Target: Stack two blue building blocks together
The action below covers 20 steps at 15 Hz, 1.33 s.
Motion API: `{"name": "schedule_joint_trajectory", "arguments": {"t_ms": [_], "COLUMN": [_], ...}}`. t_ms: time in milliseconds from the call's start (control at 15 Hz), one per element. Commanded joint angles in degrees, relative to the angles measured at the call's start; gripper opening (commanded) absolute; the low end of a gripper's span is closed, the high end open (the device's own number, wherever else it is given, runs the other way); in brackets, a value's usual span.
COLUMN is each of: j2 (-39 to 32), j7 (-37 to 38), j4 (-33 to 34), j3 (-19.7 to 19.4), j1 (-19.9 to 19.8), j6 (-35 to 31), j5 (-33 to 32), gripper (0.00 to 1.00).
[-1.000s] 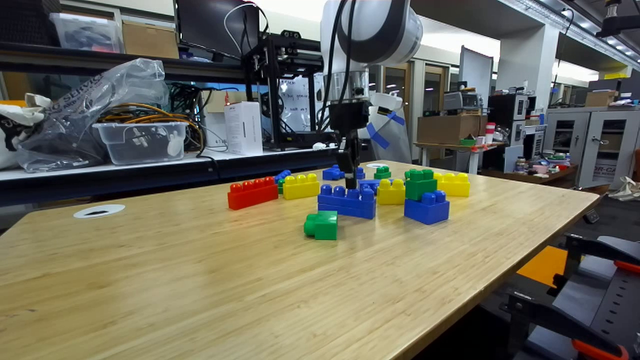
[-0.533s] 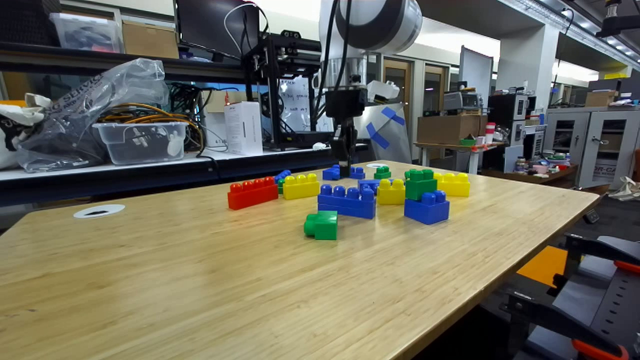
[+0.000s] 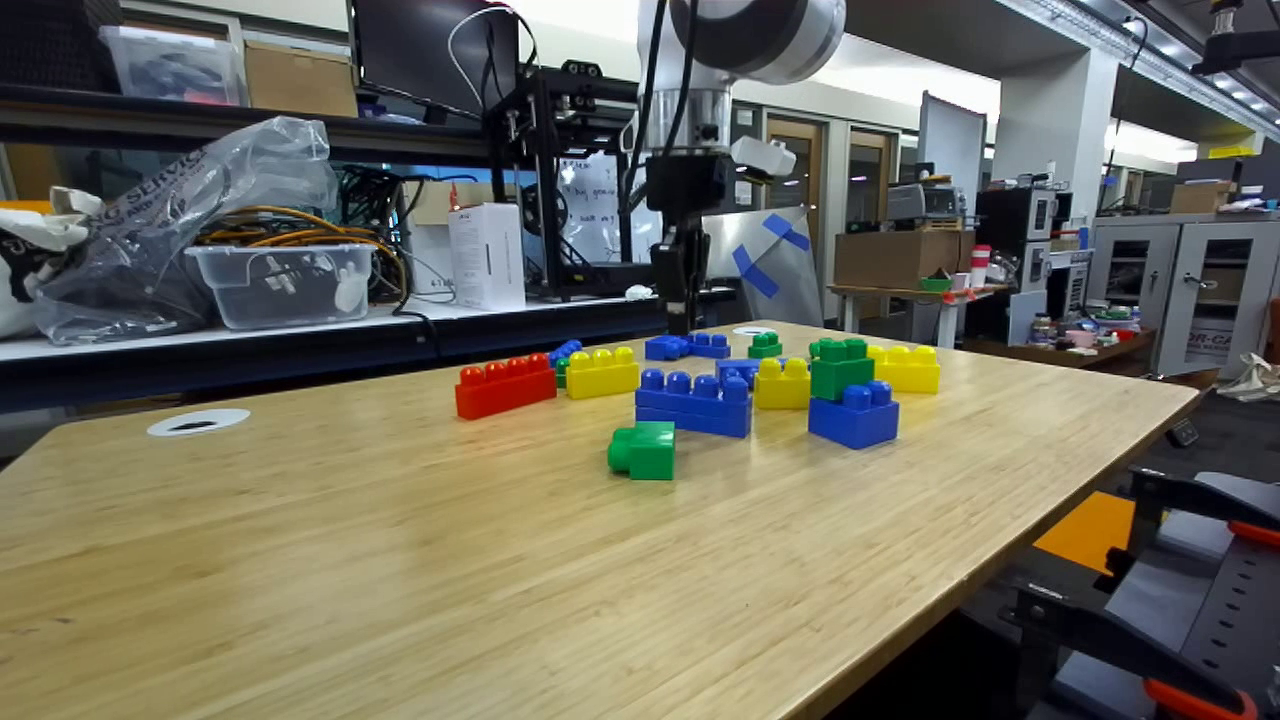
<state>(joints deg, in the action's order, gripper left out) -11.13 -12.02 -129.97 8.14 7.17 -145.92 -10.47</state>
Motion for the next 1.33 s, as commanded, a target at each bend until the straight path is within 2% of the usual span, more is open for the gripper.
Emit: {"name": "schedule_joint_trajectory", "arguments": {"t_ms": [0, 200, 400, 733, 1067, 1133, 1267], "j2": [0.86, 0.91, 0.67, 1.32, 3.53, 2.58, 3.03], "j7": [-2.07, -2.87, -5.22, -8.26, -6.4, -6.18, -6.17], "j4": [0.18, 0.4, 1.39, 2.95, 3.84, 3.8, 3.81], "j3": [0.28, 0.43, 1.14, 0.84, -0.03, -0.16, -0.19], "j1": [-0.42, -0.76, -1.71, -2.74, -3.12, -2.64, -2.57], "j6": [2.03, 2.41, 3.09, 5.93, 8.47, 6.3, 6.56], "j5": [1.49, 2.76, 9.18, 16.13, 17.64, 16.07, 16.12], "gripper": [0.61, 0.81, 0.99, 1.0, 1.0, 1.0, 1.0]}}
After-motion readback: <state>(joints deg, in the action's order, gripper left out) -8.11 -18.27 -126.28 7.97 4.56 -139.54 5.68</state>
